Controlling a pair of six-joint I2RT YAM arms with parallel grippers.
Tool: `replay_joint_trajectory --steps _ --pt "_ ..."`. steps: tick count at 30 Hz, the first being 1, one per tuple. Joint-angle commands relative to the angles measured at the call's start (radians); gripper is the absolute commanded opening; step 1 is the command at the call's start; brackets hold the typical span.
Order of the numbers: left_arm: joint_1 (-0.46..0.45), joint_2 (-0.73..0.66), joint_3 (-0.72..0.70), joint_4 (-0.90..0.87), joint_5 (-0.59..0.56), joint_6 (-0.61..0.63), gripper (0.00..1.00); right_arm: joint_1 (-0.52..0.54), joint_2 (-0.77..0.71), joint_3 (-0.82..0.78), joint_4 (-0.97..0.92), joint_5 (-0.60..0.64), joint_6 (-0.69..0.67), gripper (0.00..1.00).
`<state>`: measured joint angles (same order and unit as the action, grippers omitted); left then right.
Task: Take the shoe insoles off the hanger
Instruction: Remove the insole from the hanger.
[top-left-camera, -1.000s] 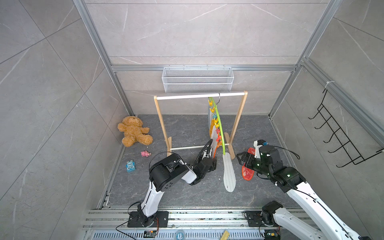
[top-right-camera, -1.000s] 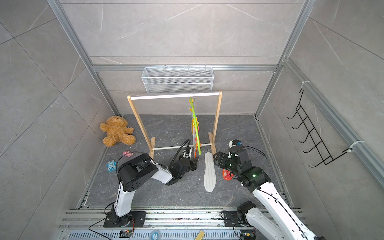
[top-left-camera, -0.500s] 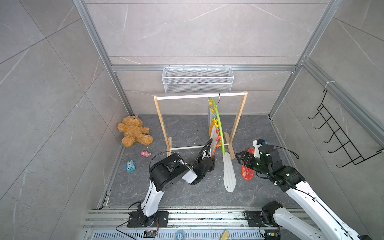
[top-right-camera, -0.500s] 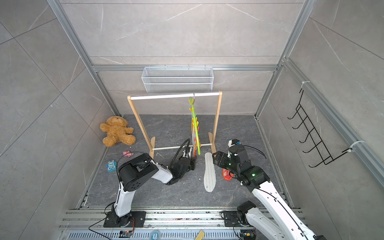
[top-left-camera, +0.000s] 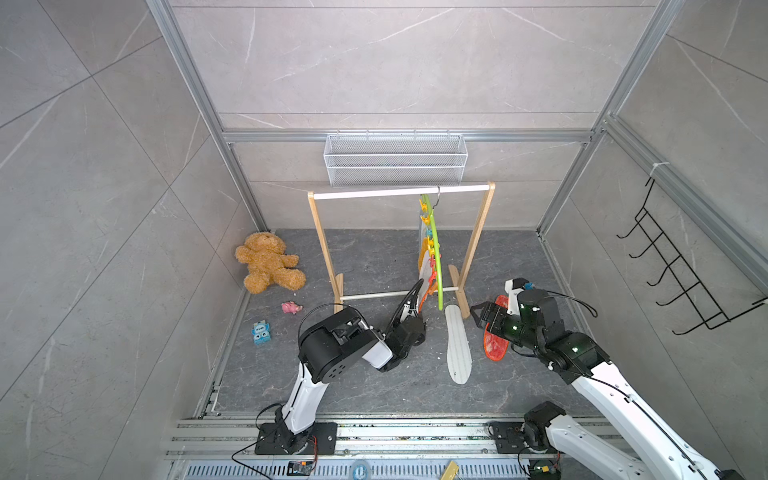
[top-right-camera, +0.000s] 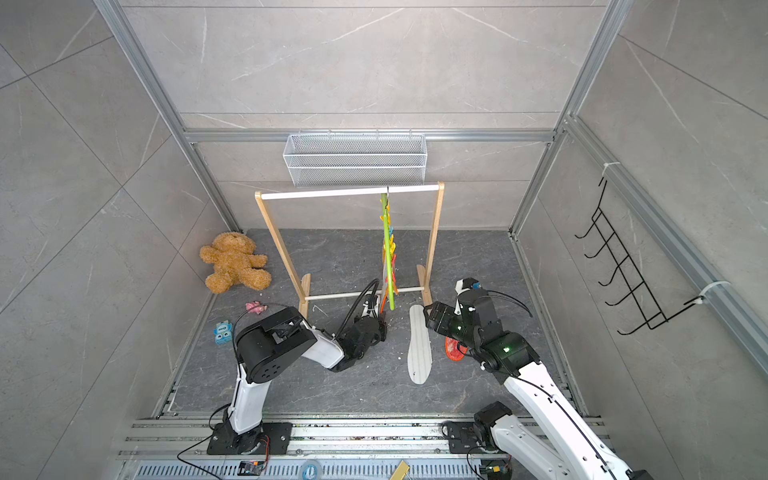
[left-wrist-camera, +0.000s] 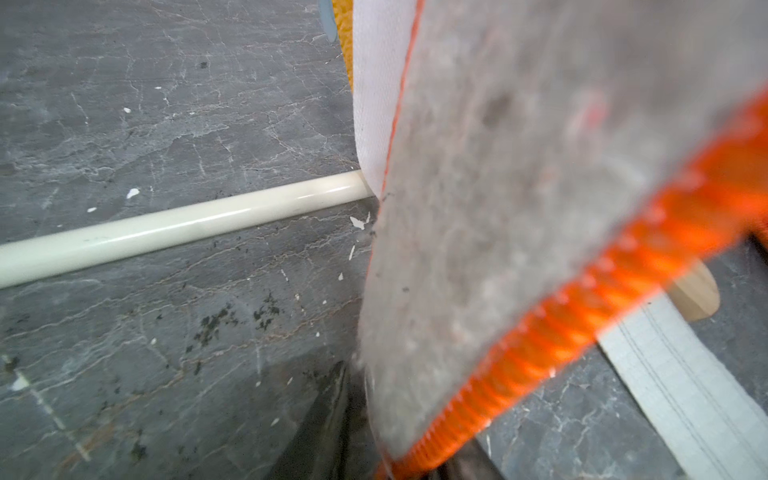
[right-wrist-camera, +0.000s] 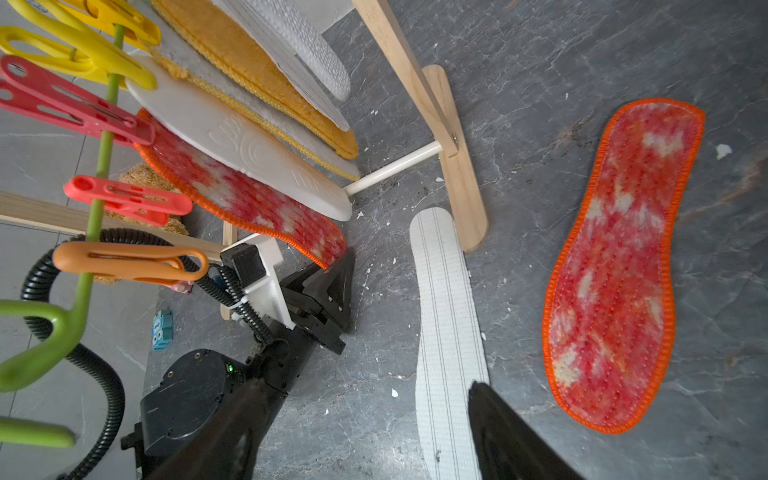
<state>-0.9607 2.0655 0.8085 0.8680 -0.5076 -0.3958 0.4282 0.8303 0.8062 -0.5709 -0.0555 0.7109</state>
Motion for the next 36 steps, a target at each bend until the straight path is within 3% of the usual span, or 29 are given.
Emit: replay_joint_trajectory --steps 1,12,16,36 --pt "0.000 -0.057 -0.016 0.035 -0.044 0.018 0.26 0.005 0.006 0.002 0.027 -0.012 0.012 0.79" --pt "0.006 -0.103 -0.056 0.039 -0.069 0.024 0.11 0.004 0.011 0.007 0.049 -0.032 0.028 0.79" --pt "0.011 -0.123 -0.072 0.042 -0.078 0.024 0.00 0.004 0.016 0.010 0.059 -0.045 0.036 0.79" --pt "0.045 -0.222 -0.142 0.049 -0.119 0.018 0.00 0.002 0.064 0.020 0.183 -0.116 0.126 0.79"
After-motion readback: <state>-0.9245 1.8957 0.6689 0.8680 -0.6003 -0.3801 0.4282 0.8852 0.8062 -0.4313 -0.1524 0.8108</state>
